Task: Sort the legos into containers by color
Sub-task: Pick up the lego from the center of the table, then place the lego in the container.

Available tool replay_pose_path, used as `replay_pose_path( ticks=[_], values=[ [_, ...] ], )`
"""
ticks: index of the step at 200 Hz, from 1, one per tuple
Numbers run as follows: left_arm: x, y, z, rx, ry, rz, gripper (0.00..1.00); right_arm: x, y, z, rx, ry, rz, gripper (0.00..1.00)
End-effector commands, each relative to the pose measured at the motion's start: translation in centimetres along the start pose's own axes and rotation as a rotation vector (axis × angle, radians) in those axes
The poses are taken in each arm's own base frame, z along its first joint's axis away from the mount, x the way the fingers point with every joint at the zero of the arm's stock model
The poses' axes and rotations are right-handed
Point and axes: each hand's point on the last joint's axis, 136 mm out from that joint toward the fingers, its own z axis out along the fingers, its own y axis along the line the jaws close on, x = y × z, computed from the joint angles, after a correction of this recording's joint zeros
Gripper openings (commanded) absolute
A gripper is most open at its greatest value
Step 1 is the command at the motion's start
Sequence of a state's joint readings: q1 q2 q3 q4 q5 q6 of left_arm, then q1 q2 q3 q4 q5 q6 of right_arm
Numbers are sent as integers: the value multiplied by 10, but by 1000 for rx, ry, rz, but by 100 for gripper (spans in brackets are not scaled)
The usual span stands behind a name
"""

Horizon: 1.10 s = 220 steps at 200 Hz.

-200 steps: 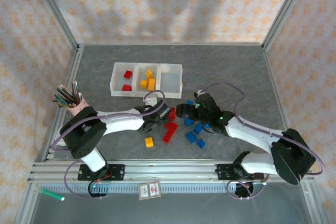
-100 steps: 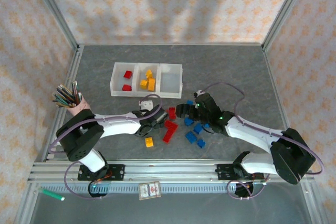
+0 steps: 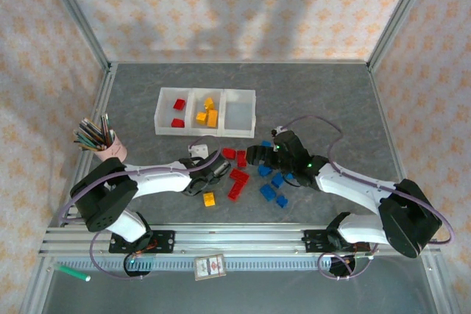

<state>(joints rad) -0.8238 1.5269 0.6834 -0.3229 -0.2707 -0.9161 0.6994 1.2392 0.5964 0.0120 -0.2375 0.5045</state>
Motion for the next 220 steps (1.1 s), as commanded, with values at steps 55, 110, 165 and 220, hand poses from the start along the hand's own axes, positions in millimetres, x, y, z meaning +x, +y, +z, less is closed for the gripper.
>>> replay_pose_path(
  ticks=[55, 110, 165, 220],
  values=[
    [-9, -5, 9, 4, -19, -7, 44, -7, 3, -1, -13, -23, 4, 100],
    [-21, -1, -5, 36, -60, -29, 33, -18, 17, -4, -62, -31, 10, 100],
    [-79, 4, -35, 43, -172, -46, 32, -43, 33, -10, -102, -63, 14, 100],
    [-172, -13, -40, 17, -268, -35, 32, -69, 35, -2, -78, -97, 24, 100]
  ],
)
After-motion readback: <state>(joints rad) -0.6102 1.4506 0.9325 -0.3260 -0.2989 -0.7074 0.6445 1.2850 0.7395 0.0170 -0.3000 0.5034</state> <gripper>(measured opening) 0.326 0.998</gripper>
